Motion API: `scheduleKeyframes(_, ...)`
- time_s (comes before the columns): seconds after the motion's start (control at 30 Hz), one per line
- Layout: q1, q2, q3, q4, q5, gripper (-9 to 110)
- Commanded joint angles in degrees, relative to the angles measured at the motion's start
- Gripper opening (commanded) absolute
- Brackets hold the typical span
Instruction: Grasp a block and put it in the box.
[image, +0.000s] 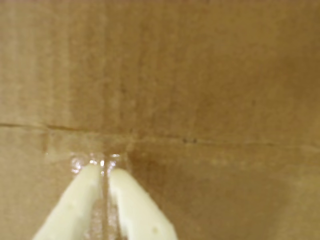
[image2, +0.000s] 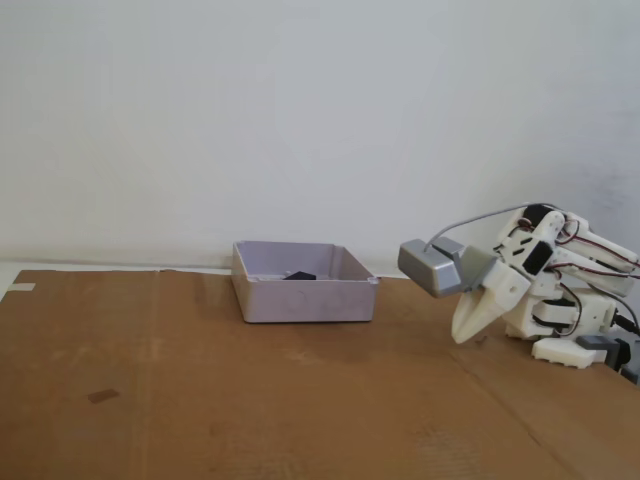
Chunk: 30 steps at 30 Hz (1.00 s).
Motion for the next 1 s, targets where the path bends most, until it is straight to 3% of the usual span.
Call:
scheduleKeyframes(0.0,-0.09,1.67,2.29,9.05,0.7,0)
scheduleKeyframes(0.97,-0.26,1.67,2.29,10.46,0.35,0)
